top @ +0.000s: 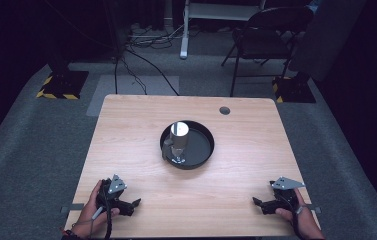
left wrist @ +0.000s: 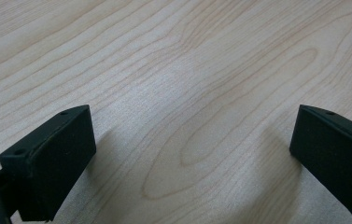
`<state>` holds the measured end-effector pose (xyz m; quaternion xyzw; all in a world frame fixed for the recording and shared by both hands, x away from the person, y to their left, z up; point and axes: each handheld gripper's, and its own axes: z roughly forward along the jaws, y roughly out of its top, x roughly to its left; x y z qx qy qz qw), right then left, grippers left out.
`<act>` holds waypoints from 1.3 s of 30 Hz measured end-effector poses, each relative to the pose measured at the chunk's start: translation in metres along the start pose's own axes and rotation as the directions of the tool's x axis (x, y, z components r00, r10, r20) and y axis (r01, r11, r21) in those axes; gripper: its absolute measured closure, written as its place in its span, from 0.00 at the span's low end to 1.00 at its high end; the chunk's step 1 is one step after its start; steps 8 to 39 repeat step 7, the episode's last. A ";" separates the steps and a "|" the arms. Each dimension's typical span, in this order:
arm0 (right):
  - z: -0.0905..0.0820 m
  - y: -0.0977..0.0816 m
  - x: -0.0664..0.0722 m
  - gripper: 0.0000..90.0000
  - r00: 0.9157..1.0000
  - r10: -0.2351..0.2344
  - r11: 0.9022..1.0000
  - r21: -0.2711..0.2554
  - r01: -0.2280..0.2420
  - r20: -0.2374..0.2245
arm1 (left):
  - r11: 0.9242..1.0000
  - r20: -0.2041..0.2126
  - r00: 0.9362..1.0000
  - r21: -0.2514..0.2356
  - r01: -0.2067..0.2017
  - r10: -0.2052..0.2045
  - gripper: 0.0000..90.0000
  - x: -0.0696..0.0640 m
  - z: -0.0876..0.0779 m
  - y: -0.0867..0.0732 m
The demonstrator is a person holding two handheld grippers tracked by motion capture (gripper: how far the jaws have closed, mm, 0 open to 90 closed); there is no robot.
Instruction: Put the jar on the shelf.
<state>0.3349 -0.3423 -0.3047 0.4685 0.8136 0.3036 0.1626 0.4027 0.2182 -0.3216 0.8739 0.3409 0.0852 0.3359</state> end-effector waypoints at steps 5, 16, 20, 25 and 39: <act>0.000 0.000 0.000 0.00 1.000 0.000 1.000 0.000 0.000 0.000 | 1.000 0.000 1.000 0.000 0.001 -0.001 0.00 0.000 0.000 0.000; 0.000 0.000 0.000 0.00 1.000 0.000 1.000 0.000 0.000 0.000 | 1.000 0.000 1.000 0.000 0.000 0.000 0.00 0.000 0.000 0.000; 0.000 0.000 0.000 0.00 1.000 0.000 1.000 0.000 0.000 0.000 | 1.000 0.000 1.000 0.000 0.000 0.000 0.00 0.000 0.000 0.000; 0.000 0.000 0.000 0.00 1.000 0.000 1.000 0.000 0.000 0.000 | 1.000 0.000 1.000 0.000 0.000 0.000 0.00 0.000 0.000 0.000; 0.000 0.000 0.000 0.00 1.000 0.000 1.000 0.000 0.000 0.000 | 1.000 0.000 1.000 0.000 0.000 0.000 0.00 0.000 0.000 0.000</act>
